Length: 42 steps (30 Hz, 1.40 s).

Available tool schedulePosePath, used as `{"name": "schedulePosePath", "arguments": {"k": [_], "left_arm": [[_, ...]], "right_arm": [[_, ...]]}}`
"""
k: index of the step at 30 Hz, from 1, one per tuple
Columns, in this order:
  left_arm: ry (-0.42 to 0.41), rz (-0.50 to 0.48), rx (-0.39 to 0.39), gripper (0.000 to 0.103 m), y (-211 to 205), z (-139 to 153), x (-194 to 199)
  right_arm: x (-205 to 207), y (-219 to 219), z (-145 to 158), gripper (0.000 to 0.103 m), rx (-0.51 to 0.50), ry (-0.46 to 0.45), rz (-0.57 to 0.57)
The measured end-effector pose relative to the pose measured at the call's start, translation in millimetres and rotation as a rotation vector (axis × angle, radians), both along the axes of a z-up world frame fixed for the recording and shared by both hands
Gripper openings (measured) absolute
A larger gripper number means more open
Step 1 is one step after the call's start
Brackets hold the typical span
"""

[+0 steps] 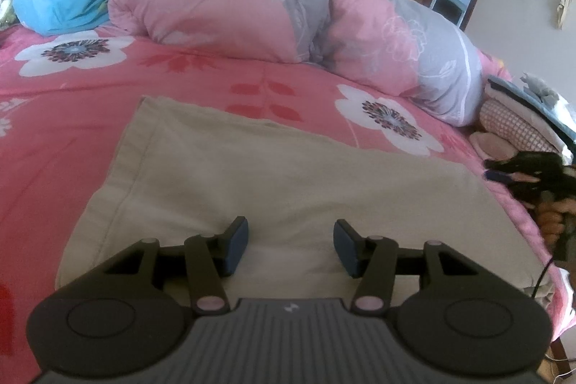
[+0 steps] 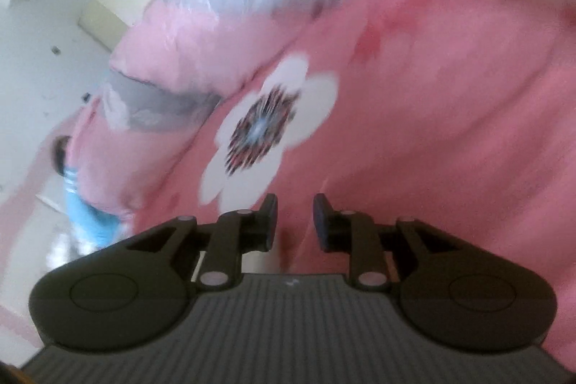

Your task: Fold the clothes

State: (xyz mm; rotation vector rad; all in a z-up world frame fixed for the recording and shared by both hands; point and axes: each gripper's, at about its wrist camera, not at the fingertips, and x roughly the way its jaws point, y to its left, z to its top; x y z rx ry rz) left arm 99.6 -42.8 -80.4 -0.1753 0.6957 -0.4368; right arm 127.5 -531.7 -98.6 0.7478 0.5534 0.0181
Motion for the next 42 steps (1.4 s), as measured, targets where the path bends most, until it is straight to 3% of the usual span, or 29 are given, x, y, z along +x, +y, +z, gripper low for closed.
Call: {"name": "schedulePosePath", "arguments": {"k": [2,5,9,11,12,14,17,20,23,25,28,31,36,39,42], "left_arm": [[0.002,0.002,-0.003,0.054,0.3,0.0,0.1],[0.006,0.003,-0.007,0.054,1.0,0.5,0.0],[0.005,-0.002,-0.012,0.054,3.6,0.7,-0.6],[0.004,-0.004,-0.009,0.054,4.0,0.8,-0.4],[0.004,-0.008,-0.005,0.054,4.1,1.1,0.0],[0.009,-0.010,-0.011,0.054,5.7,1.6,1.1],[0.014,-0.002,-0.027,0.054,7.3,1.4,1.6],[0.011,0.001,-0.028,0.054,6.9,1.6,0.2],[0.011,-0.001,-0.045,0.054,9.0,2.1,-0.3],[0.006,-0.008,-0.046,0.054,11.5,3.1,-1.1],[-0.012,0.006,-0.045,0.056,16.4,8.2,-3.7],[-0.079,0.017,-0.045,0.056,18.1,19.1,-9.2],[-0.143,-0.042,0.032,0.056,-5.4,29.9,-5.1],[-0.139,-0.102,0.099,0.054,-27.1,27.3,6.1],[-0.054,-0.102,0.172,0.035,-38.2,17.1,30.9]], "right_arm": [[-18.0,8.4,20.3,0.022,-0.072,-0.042,0.026],[-51.8,44.0,43.4,0.022,-0.198,-0.122,0.157],[-86.3,88.1,30.1,0.020,-0.405,-0.075,0.296],[-93.0,97.4,2.7,0.017,-0.519,0.033,0.305],[-100.4,98.6,-1.0,0.017,-0.548,0.024,0.291],[-109.0,100.0,15.8,0.017,-0.586,0.059,0.244],[-132.4,111.4,50.0,0.017,-0.702,-0.021,0.237],[-147.0,120.3,52.2,0.017,-0.670,-0.089,0.263],[-157.1,127.9,9.9,0.016,-0.687,-0.008,0.318],[-173.4,123.7,-3.3,0.016,-0.652,-0.044,0.265],[-172.7,121.3,23.0,0.017,-0.621,0.016,0.201],[-171.9,136.3,52.0,0.017,-0.639,-0.052,0.182],[-160.5,174.0,64.7,0.018,-0.608,-0.199,0.223],[-144.5,192.9,43.3,0.018,-0.599,-0.175,0.261],[-135.2,204.4,9.7,0.018,-0.604,-0.111,0.299]]}}
